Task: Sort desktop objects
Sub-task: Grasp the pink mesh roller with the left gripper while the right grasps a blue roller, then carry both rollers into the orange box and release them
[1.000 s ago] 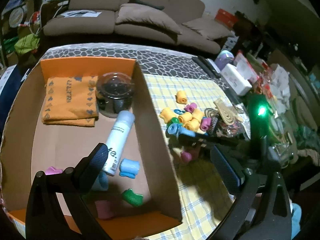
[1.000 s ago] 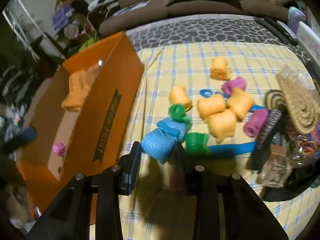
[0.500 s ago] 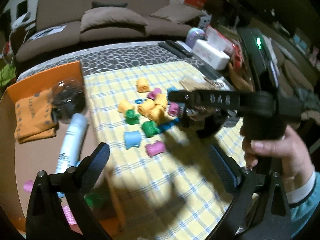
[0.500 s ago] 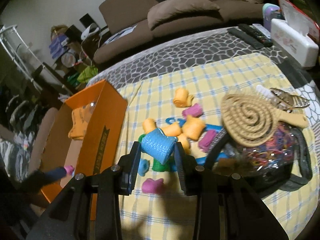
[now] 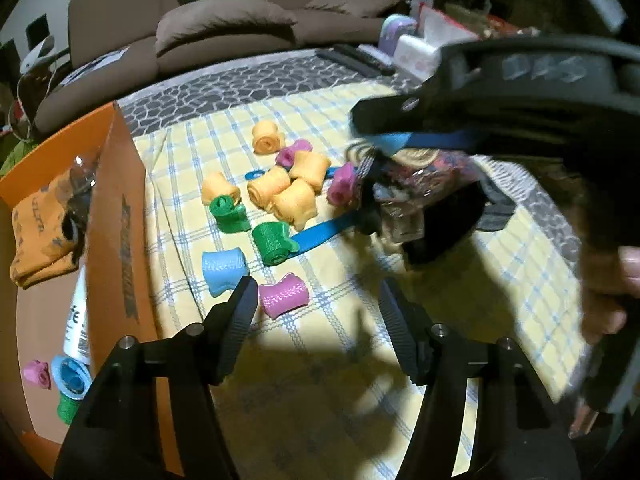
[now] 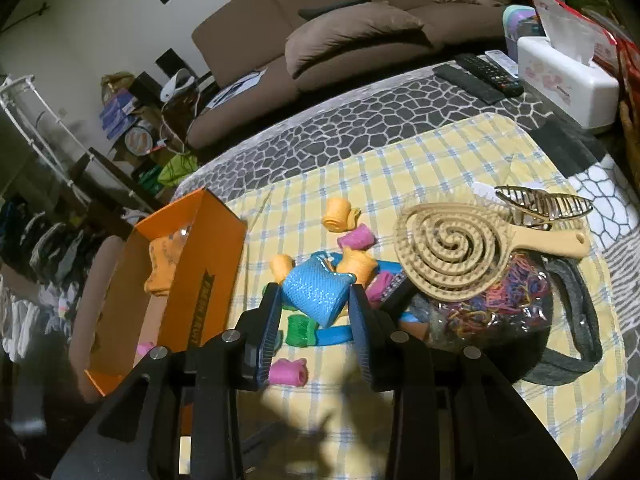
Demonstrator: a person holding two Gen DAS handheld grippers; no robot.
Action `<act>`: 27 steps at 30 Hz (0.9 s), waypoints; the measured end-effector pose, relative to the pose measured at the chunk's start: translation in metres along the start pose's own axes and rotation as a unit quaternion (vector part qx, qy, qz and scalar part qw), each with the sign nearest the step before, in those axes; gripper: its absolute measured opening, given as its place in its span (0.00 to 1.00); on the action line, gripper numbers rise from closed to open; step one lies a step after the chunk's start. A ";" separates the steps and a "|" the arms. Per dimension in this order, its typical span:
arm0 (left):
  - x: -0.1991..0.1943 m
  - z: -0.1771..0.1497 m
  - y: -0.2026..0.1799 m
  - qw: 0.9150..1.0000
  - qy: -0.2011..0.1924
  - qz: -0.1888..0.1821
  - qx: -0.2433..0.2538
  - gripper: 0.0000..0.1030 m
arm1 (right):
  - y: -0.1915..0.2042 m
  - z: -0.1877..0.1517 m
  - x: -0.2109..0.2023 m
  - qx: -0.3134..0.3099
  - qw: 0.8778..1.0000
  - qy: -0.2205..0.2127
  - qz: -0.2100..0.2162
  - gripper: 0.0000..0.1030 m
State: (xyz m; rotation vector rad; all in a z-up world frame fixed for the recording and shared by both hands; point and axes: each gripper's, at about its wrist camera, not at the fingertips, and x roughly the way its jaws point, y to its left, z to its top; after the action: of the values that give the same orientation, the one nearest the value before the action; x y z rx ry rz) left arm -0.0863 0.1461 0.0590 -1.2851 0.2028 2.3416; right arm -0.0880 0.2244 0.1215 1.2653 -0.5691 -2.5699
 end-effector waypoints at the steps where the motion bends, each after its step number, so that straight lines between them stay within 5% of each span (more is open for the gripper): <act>1: 0.005 -0.001 0.001 1.000 0.002 0.005 -0.002 0.57 | -0.001 -0.001 0.000 0.000 1.000 0.000 0.000 0.33; 5: 0.026 -0.004 0.007 0.999 0.016 0.024 -0.012 0.56 | -0.007 -0.002 -0.003 0.000 1.000 0.001 -0.001 0.33; 10: 0.045 -0.011 0.015 0.999 0.031 0.028 -0.029 0.40 | -0.011 -0.004 -0.004 -0.004 1.000 0.005 -0.005 0.33; 17: 0.044 -0.012 0.017 0.999 0.016 0.018 -0.031 0.31 | -0.007 -0.006 -0.001 -0.012 1.000 0.010 -0.007 0.33; 27: -0.019 0.005 0.024 0.997 -0.048 -0.028 -0.047 0.31 | 0.012 -0.003 -0.002 -0.023 1.000 0.000 0.018 0.33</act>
State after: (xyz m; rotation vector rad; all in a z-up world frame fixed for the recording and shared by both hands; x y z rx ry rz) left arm -0.0922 0.1205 0.0750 -1.2022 0.0275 2.3832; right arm -0.0838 0.2141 0.1266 1.2270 -0.5244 -2.5385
